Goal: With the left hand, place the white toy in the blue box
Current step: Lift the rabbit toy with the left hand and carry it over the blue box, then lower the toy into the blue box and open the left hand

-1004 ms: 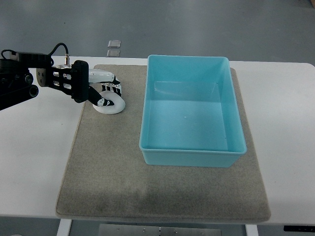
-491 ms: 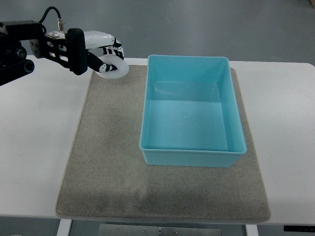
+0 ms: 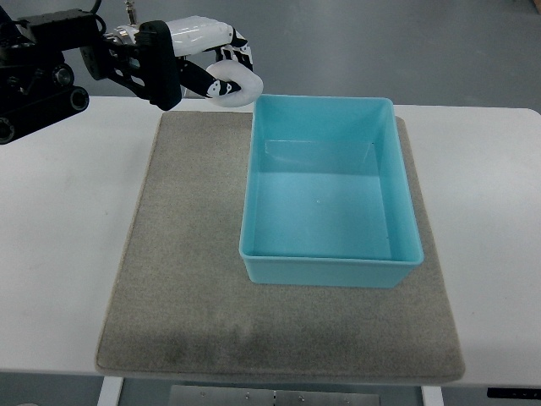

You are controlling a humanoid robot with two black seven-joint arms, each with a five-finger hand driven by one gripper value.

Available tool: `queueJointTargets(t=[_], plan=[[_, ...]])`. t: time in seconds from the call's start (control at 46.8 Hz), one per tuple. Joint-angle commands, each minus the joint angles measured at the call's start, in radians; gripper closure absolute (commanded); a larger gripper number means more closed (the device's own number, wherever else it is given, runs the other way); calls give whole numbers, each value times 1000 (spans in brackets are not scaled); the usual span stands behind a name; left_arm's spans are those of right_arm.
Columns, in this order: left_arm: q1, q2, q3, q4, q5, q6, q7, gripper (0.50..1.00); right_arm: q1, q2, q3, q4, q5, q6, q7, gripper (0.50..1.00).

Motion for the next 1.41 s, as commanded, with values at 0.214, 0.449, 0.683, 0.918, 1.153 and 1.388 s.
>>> queueJointTargets(t=[0.214,0.449,0.683,0.918,1.153,1.388], plan=[[19,-90,-4,-15,-6,10,0,1000,0,0,0,0,0,-1,0,564],[49,-169,-7,-15,-11,38,2,1000,0,0,0,0,0,1,0,564],[95,-223,-7,-15,-9,38,3,1000,0,0,0,1,0,-1,0,564],[114,-240,-12,-15,-12,38,2,797,0,0,0,0,0,1,0,564],[164,-243,-84,-15,-15,36,2,529,0,0,0,0,0,1,0,564],[177,-245,-90,-15,-17,36,2,510,0,0,0,0,0,-1,0,564]])
